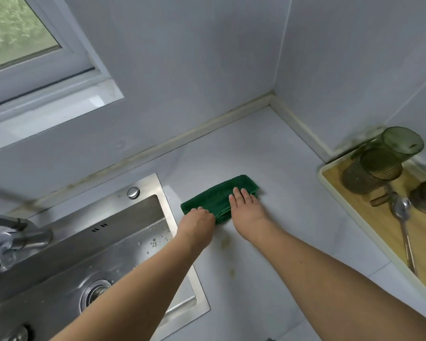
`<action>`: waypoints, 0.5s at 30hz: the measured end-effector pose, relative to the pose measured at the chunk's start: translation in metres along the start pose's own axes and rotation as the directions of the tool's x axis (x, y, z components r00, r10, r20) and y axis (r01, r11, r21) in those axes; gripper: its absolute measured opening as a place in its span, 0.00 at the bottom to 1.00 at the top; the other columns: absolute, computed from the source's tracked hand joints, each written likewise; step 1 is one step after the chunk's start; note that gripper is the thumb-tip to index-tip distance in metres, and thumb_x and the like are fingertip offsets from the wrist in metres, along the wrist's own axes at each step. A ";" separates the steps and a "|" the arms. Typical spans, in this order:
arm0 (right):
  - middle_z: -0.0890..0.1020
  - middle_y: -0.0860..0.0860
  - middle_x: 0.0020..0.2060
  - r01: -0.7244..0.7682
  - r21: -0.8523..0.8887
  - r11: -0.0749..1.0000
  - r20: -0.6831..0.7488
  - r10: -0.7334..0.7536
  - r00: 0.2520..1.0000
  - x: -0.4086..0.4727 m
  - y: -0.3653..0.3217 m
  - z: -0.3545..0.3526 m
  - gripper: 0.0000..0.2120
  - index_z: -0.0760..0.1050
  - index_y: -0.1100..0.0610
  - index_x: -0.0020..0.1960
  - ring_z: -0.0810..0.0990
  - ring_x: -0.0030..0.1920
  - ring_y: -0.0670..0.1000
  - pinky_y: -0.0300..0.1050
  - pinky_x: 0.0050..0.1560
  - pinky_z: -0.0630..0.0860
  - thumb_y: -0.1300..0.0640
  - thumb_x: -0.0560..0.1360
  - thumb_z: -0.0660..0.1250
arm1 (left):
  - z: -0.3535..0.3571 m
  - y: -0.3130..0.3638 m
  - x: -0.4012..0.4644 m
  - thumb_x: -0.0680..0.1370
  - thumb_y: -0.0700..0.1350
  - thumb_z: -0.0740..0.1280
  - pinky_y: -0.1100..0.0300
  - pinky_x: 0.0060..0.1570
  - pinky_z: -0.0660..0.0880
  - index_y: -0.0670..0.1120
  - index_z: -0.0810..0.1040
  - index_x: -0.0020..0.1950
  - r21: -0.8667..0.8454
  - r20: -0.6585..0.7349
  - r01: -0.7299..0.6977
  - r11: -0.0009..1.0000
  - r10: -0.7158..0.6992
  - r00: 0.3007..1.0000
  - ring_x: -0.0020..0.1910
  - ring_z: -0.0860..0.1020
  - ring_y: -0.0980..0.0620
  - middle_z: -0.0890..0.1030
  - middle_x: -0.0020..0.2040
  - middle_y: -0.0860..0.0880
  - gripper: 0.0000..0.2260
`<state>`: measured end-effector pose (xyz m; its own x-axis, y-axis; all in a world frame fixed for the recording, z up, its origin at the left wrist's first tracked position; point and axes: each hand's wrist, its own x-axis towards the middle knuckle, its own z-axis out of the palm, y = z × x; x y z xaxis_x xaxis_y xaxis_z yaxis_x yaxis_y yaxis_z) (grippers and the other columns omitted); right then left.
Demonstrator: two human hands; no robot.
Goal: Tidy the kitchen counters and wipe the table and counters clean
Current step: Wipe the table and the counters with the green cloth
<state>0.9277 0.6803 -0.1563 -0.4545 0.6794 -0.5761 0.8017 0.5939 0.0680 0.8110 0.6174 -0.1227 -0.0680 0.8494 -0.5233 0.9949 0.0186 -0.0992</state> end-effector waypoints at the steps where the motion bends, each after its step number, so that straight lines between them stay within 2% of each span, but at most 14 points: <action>1: 0.38 0.59 0.77 -0.005 0.006 1.000 -0.003 0.005 1.000 -0.001 0.009 0.000 0.32 0.37 0.62 0.77 0.40 0.77 0.59 0.53 0.76 0.46 0.61 0.80 0.52 | -0.003 0.006 0.003 0.78 0.35 0.57 0.57 0.44 0.68 0.40 0.75 0.59 -0.008 -0.006 -0.003 1.000 0.003 1.000 0.55 0.74 0.45 0.76 0.57 0.42 0.13; 5: 0.39 0.58 0.77 -0.064 0.026 0.998 -0.014 0.064 0.998 -0.002 0.069 0.001 0.32 0.38 0.61 0.77 0.42 0.77 0.58 0.52 0.76 0.47 0.62 0.80 0.52 | -0.026 0.049 0.035 0.79 0.36 0.57 0.57 0.46 0.68 0.40 0.74 0.62 0.021 -0.055 -0.081 0.996 0.082 0.995 0.57 0.73 0.44 0.75 0.59 0.43 0.14; 10: 0.39 0.57 0.77 -0.150 0.064 0.987 0.003 0.150 0.989 -0.001 0.142 0.000 0.33 0.38 0.60 0.78 0.42 0.77 0.58 0.53 0.76 0.48 0.65 0.79 0.53 | -0.054 0.101 0.079 0.79 0.37 0.57 0.56 0.54 0.71 0.40 0.74 0.64 0.105 -0.099 -0.173 0.979 0.184 0.978 0.59 0.72 0.44 0.75 0.61 0.43 0.14; 15: 0.41 0.57 0.77 -0.142 0.113 0.983 0.006 0.142 0.990 0.005 0.162 0.004 0.31 0.41 0.60 0.78 0.43 0.77 0.59 0.54 0.76 0.47 0.66 0.79 0.51 | -0.055 0.132 0.093 0.80 0.39 0.59 0.56 0.57 0.70 0.42 0.76 0.63 0.268 -0.059 -0.216 0.939 0.240 0.969 0.59 0.74 0.44 0.78 0.59 0.43 0.14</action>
<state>1.0568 0.7776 -0.1516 -0.3340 0.7543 -0.5652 0.8967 0.4391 0.0561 0.9399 0.7278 -0.1374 0.1768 0.8587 -0.4811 0.9289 -0.3072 -0.2069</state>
